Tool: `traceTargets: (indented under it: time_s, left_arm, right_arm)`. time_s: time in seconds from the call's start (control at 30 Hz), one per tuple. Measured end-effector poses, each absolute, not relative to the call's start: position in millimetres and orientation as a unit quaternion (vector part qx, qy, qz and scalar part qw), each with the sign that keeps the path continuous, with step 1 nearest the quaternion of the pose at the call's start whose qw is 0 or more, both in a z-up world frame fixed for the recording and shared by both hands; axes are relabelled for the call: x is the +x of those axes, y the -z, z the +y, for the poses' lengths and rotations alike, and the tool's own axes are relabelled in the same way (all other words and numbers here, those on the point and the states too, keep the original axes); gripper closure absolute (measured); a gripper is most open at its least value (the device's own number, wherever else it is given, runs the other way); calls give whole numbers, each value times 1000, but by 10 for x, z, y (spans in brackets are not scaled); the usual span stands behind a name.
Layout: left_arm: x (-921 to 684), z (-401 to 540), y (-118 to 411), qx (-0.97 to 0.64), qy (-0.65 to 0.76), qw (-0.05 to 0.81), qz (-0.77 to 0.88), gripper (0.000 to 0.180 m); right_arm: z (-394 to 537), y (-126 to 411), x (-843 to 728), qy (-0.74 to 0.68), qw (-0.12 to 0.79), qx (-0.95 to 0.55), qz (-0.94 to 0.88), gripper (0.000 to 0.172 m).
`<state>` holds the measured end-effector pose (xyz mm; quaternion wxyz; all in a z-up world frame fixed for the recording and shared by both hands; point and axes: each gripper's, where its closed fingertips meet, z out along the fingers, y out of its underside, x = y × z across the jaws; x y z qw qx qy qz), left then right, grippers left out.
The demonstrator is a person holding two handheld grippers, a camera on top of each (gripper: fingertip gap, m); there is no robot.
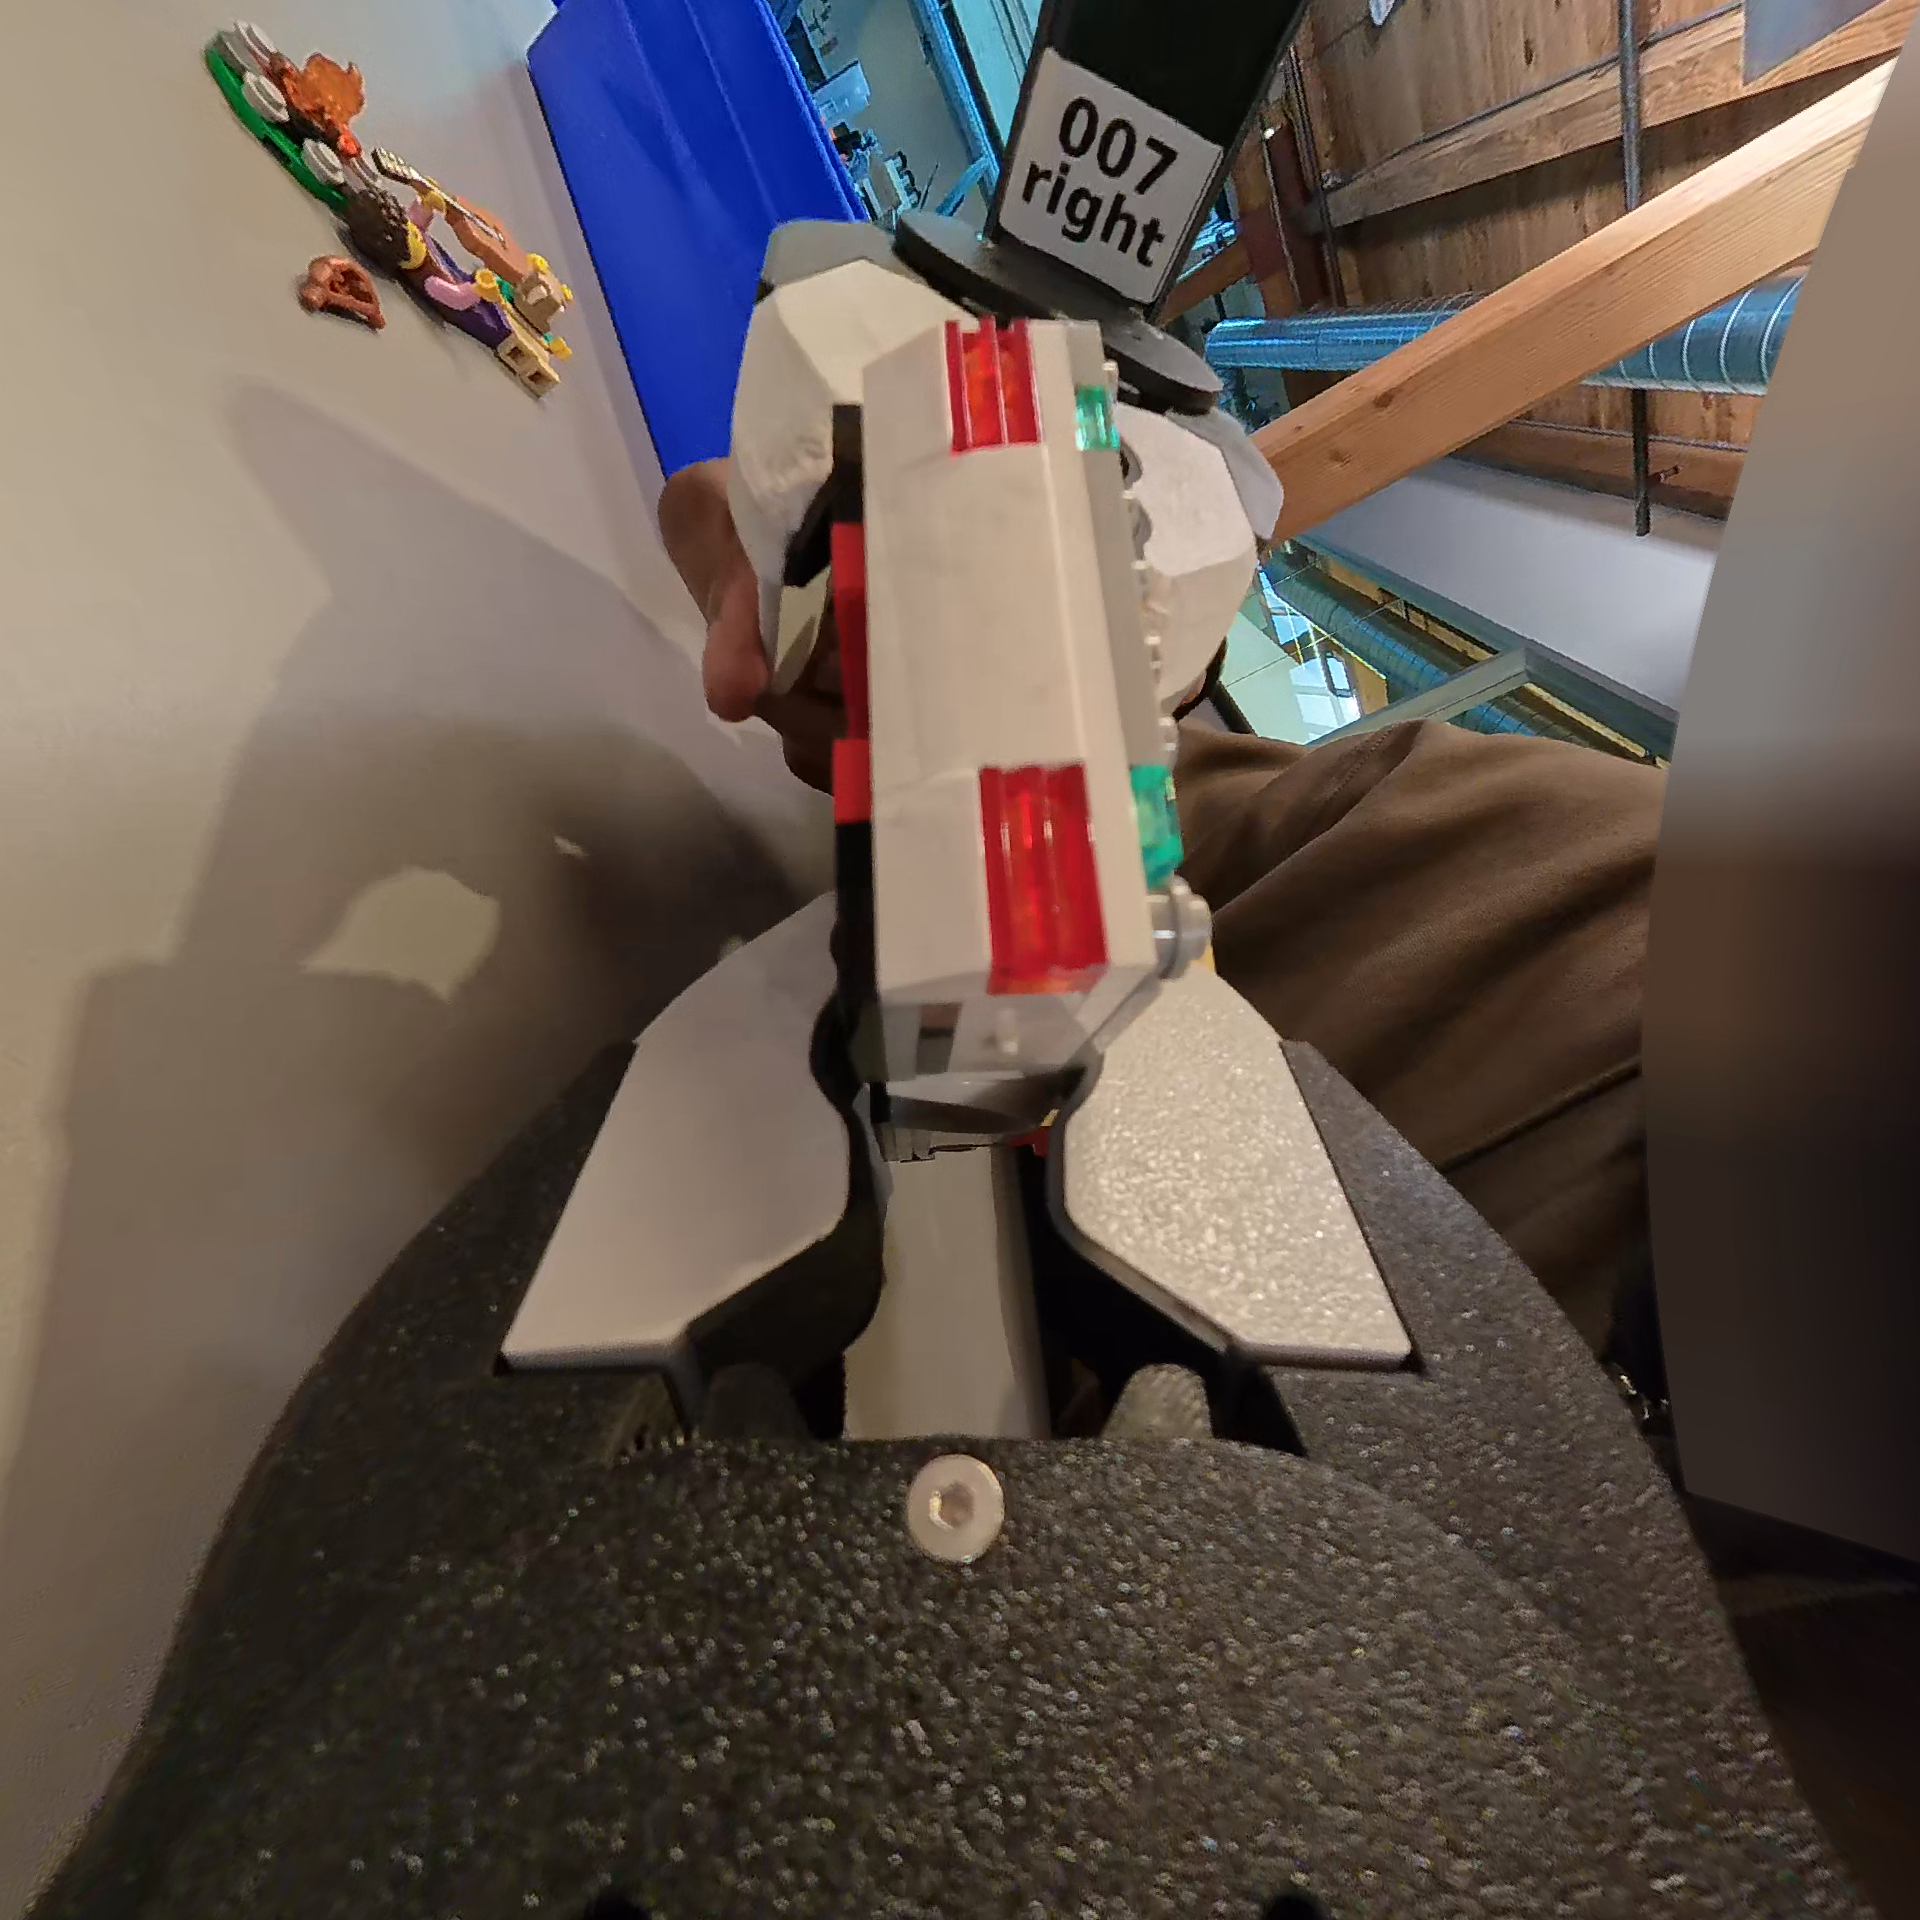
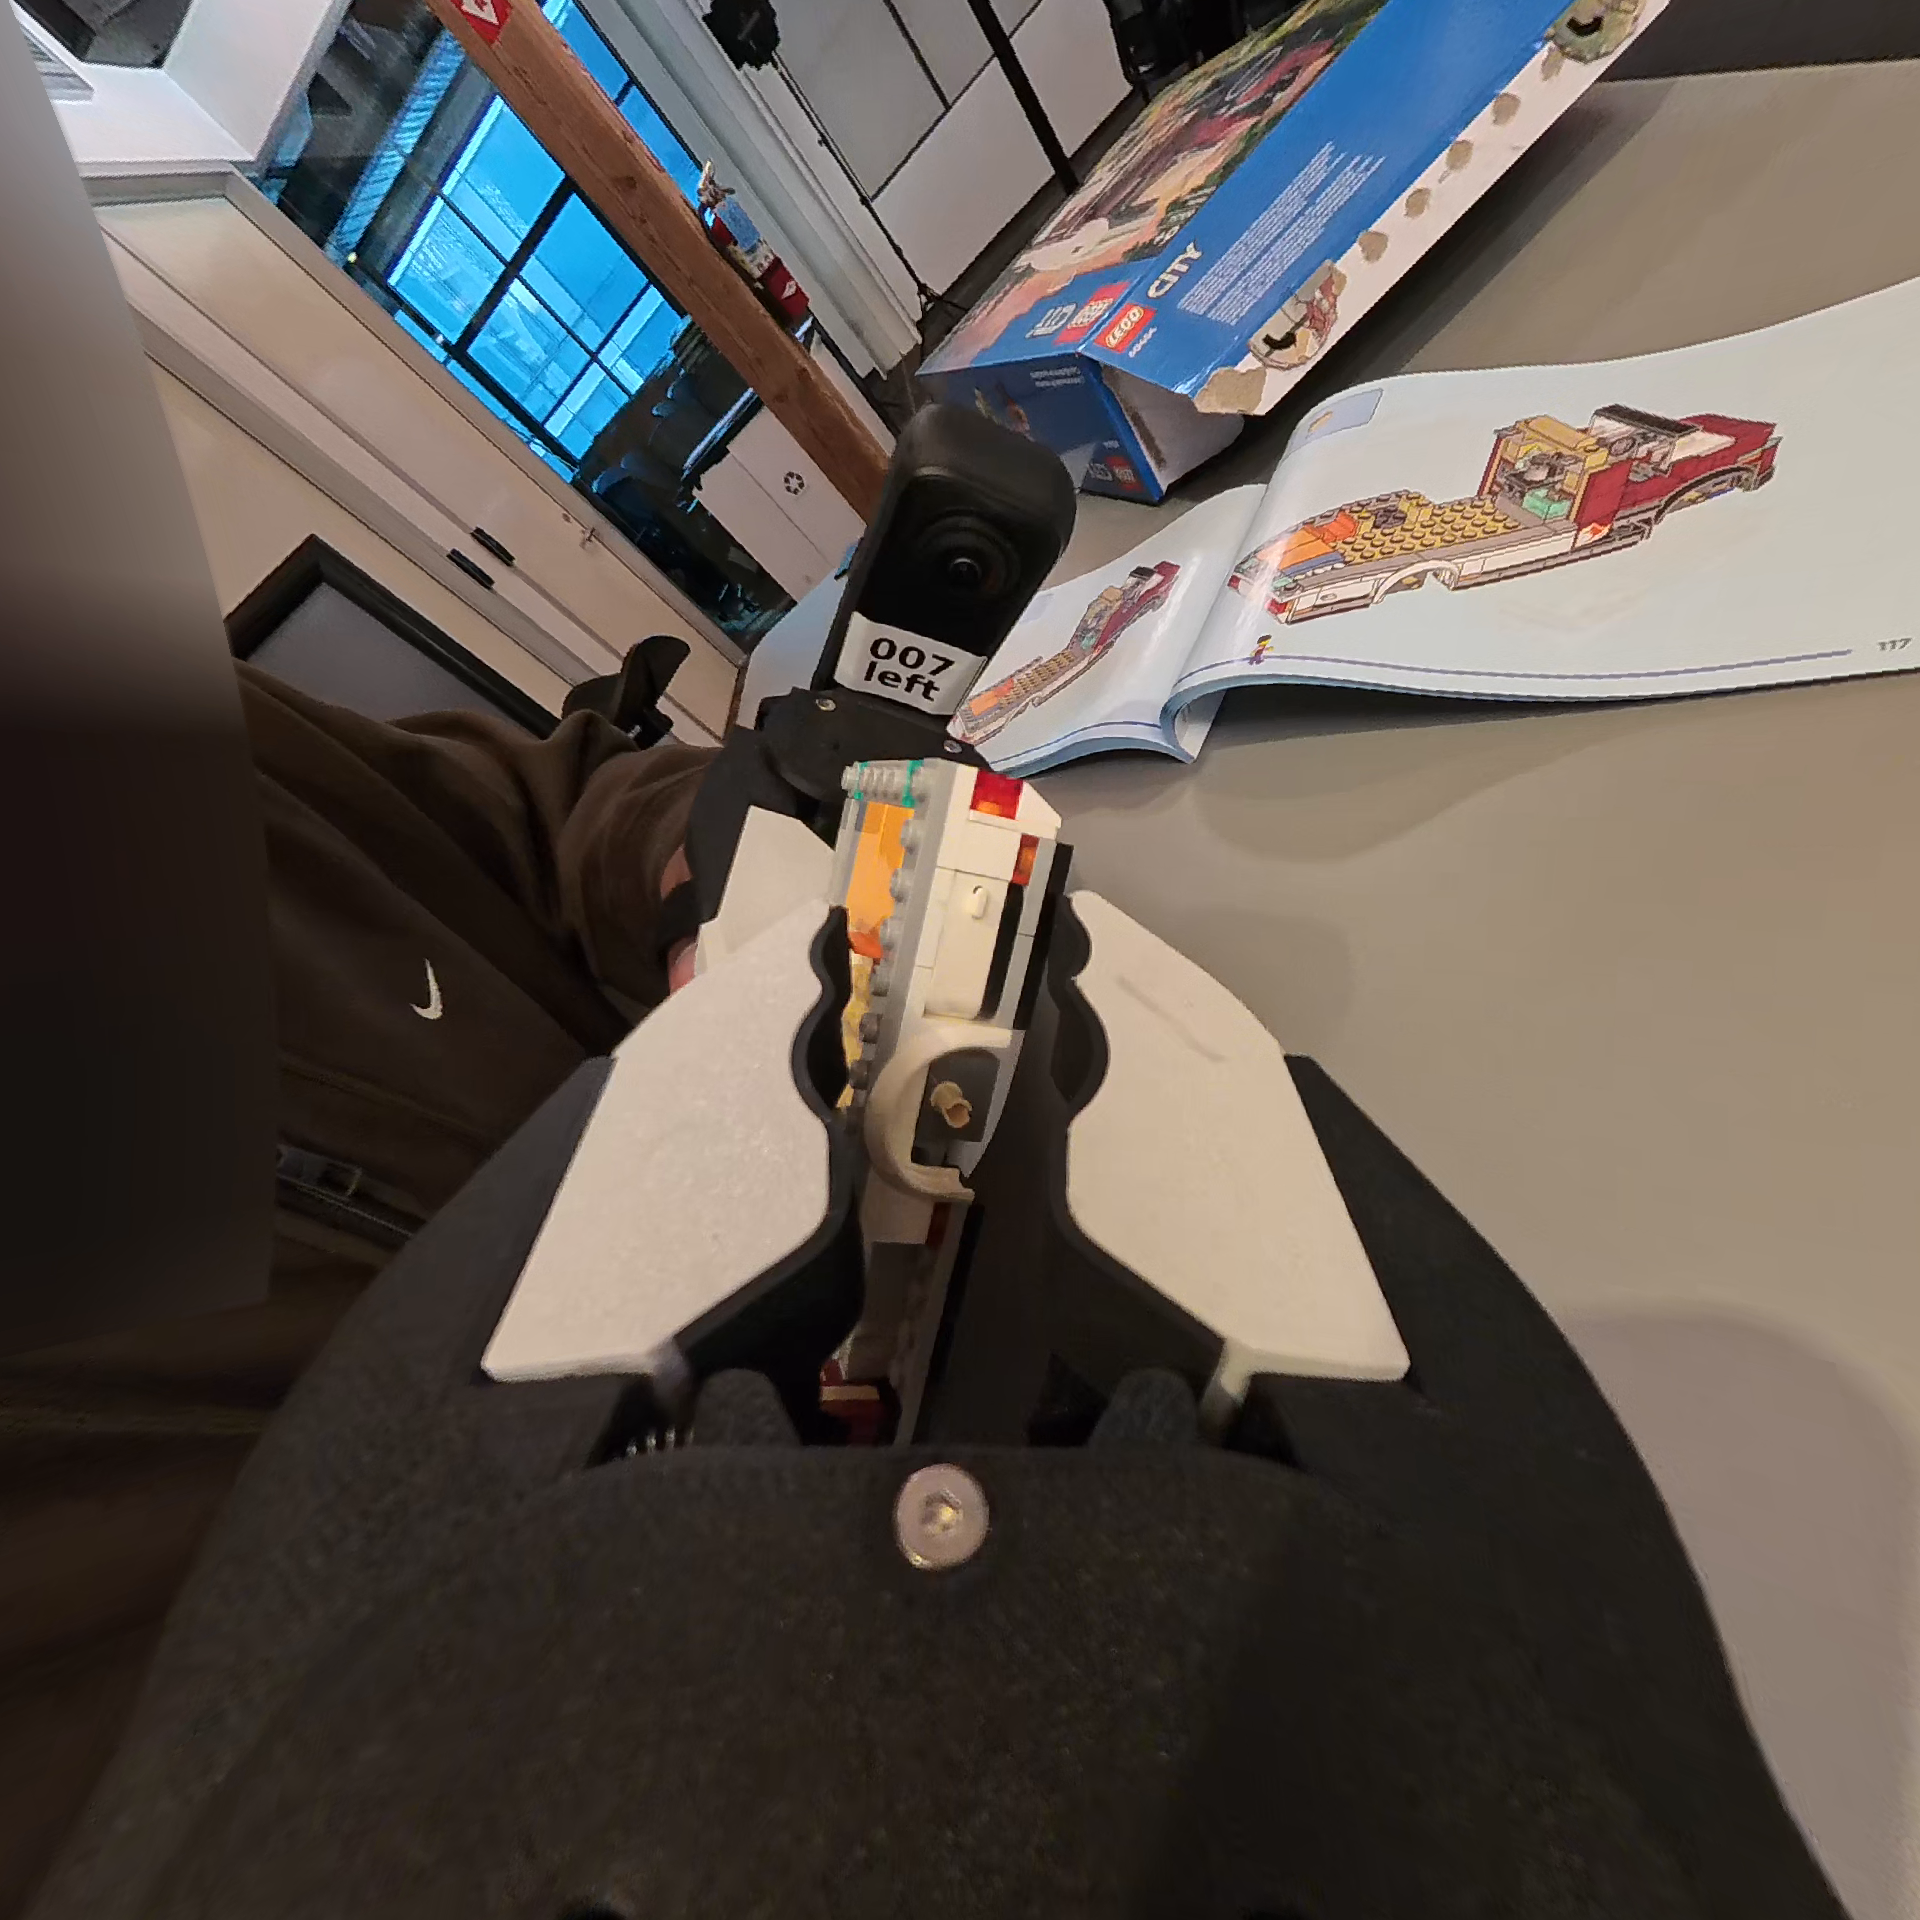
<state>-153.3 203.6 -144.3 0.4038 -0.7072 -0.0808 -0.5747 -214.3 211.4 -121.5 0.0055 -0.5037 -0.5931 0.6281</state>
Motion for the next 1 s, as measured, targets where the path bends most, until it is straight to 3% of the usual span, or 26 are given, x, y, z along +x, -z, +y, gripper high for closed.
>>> traceTargets:
  time_s: [0.3,0.57,0.73,0.83,1.0]
  left_arm:
    - [-1569,2042,1469,-702,587,390,-101,148]
    - [-1632,2023,1498,-711,579,387,-101,149]
    - [-1576,1991,1501,-719,575,383,-79,149]
    - [-1557,1982,1492,-719,576,383,-72,149]
    - [-1545,1973,1492,-719,578,379,-70,148]
  right_arm:
    - [2138,1263,-2169,-625,4,-513,-588,133]
    - [2194,1238,-2138,-605,15,-507,-613,120]
    - [2152,1229,-2121,-608,14,-499,-617,122]
    - [2156,1227,-2113,-609,19,-494,-620,135]
    - [2149,1227,-2106,-621,15,-480,-619,136]
